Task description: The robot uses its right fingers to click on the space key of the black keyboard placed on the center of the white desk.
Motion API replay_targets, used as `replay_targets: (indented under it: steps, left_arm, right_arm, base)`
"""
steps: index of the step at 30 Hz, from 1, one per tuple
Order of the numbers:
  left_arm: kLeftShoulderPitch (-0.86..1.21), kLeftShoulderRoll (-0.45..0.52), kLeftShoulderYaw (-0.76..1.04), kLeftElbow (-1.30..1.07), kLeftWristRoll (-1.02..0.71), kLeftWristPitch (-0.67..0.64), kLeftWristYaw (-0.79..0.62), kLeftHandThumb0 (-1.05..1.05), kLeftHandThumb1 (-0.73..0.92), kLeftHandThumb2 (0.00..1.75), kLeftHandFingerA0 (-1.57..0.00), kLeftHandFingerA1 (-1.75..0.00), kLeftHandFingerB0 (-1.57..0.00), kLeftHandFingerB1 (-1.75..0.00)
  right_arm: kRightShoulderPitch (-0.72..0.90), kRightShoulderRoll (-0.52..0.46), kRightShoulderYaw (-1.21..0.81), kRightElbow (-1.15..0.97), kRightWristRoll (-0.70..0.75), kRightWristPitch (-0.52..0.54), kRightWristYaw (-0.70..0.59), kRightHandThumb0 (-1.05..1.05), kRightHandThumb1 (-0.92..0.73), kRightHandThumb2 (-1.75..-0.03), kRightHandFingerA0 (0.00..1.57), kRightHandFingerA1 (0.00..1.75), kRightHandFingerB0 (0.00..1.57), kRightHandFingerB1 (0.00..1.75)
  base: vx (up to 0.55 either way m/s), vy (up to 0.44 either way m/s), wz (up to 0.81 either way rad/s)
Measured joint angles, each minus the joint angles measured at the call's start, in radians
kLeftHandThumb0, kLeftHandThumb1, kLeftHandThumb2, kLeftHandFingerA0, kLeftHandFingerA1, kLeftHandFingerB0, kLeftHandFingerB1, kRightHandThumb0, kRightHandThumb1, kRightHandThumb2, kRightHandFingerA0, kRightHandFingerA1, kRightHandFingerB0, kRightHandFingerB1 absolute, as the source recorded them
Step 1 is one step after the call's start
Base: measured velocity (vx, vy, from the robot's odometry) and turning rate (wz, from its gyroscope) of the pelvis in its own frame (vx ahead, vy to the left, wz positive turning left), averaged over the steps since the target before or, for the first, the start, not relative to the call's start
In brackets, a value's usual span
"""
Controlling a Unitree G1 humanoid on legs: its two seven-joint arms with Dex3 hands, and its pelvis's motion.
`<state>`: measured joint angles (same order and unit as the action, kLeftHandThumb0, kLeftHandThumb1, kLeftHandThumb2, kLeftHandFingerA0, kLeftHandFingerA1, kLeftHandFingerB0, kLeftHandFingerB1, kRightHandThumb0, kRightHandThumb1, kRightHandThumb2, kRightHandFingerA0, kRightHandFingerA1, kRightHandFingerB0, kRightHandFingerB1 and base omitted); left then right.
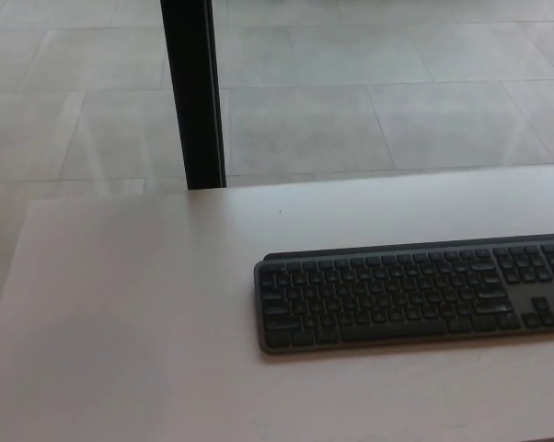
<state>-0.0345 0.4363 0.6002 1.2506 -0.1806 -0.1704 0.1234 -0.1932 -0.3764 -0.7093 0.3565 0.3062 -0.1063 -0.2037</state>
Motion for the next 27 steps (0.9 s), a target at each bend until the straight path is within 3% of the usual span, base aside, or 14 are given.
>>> replay_targets:
  steps: [1,7,13,14,18,19,20,21,23,24,25,26,27]
  left_arm:
    - [-0.001,0.0,0.0,0.0,0.0,0.0,0.0,-0.48,0.55,0.57,-0.89,-0.87,-0.77,-0.59]
    - [-0.007,0.0,0.003,0.0,0.0,0.0,0.0,-0.49,0.54,0.58,-0.92,-0.91,-0.78,-0.59]
    - [-0.015,0.0,0.005,0.0,-0.001,0.0,0.0,-0.5,0.54,0.57,-0.89,-0.84,-0.77,-0.58]
    - [-0.015,0.0,0.005,0.0,-0.001,0.0,0.001,-0.5,0.55,0.58,-0.88,-0.84,-0.77,-0.58]
    - [-0.016,0.0,0.009,0.0,-0.005,0.0,0.001,-0.49,0.53,0.57,-0.92,-0.82,-0.78,-0.57]
    - [-0.018,0.0,0.01,0.0,-0.008,0.0,0.002,-0.49,0.53,0.57,-0.92,-0.85,-0.76,-0.58]
    - [-0.019,0.0,0.01,0.0,-0.01,0.0,0.003,-0.49,0.53,0.57,-0.92,-0.85,-0.76,-0.58]
    - [-0.019,0.0,0.01,0.0,-0.013,0.0,0.004,-0.5,0.53,0.57,-0.9,-0.86,-0.76,-0.58]
    - [-0.02,0.0,0.011,0.001,-0.02,0.0,0.007,-0.51,0.54,0.58,-0.87,-0.83,-0.76,-0.58]
    - [-0.02,0.0,0.01,0.002,-0.022,0.0,0.008,-0.49,0.54,0.58,-0.9,-0.88,-0.74,-0.58]
    - [-0.02,0.0,0.01,0.001,-0.024,0.0,0.008,-0.49,0.54,0.58,-0.9,-0.88,-0.74,-0.58]
    - [-0.021,0.0,0.01,0.001,-0.026,-0.001,0.008,-0.48,0.54,0.57,-0.92,-0.89,-0.77,-0.59]
    - [-0.022,0.0,0.01,0.001,-0.027,-0.001,0.008,-0.48,0.54,0.57,-0.92,-0.89,-0.77,-0.59]
  right_arm:
    - [-0.001,0.008,0.017,-0.036,0.0,0.008,0.0,-0.28,-0.67,-0.59,0.86,0.87,0.53,0.44]
    - [-0.002,0.043,0.167,-0.23,-0.003,0.058,0.014,-0.27,-0.64,-0.59,0.81,0.7,0.56,0.44]
    - [-0.006,0.062,0.393,-0.344,-0.031,0.119,0.056,-0.32,-0.61,-0.58,0.81,0.83,0.59,0.44]
    - [-0.009,0.061,0.435,-0.344,-0.041,0.128,0.066,-0.39,-0.5,-0.87,0.81,0.85,0.54,0.59]
    - [-0.017,0.05,0.581,-0.335,-0.089,0.162,0.109,-0.4,-0.48,-0.86,0.79,0.84,0.59,0.61]
    - [-0.019,0.045,0.614,-0.328,-0.102,0.17,0.12,-0.36,-0.59,-0.57,0.84,0.89,0.64,0.46]
    - [-0.019,0.038,0.645,-0.318,-0.116,0.176,0.133,-0.36,-0.59,-0.57,0.84,0.89,0.64,0.46]
    - [-0.022,0.029,0.671,-0.307,-0.13,0.18,0.145,-0.36,-0.6,-0.59,0.76,1.28,0.64,0.46]
    - [-0.032,0.017,0.715,-0.284,-0.158,0.193,0.165,-0.35,-0.59,-0.58,0.79,1.28,0.66,0.46]
    - [-0.04,0.015,0.737,-0.277,-0.174,0.201,0.172,-0.41,-0.5,-0.88,0.86,1.13,0.58,0.61]
    - [-0.048,0.014,0.756,-0.268,-0.189,0.206,0.178,-0.41,-0.5,-0.88,0.86,1.13,0.58,0.61]
    - [-0.055,0.012,0.774,-0.26,-0.204,0.211,0.182,-0.37,-0.48,-0.9,0.79,0.91,0.6,0.63]
    - [-0.057,0.01,0.783,-0.255,-0.211,0.211,0.184,-0.37,-0.48,-0.9,0.79,0.91,0.6,0.63]
  base:
    - [0.0,0.0,0.0]
    - [0.0,0.0,0.0]
    - [0.0,0.0,0.0]
    - [0.0,0.0,0.0]
    - [0.0,0.0,0.0]
    - [0.0,0.0,0.0]
    - [0.0,0.0,0.0]
    - [0.0,0.0,0.0]
    - [0.0,0.0,0.0]
    - [0.0,0.0,0.0]
    - [0.0,0.0,0.0]
    - [0.0,0.0,0.0]
    - [0.0,0.0,0.0]
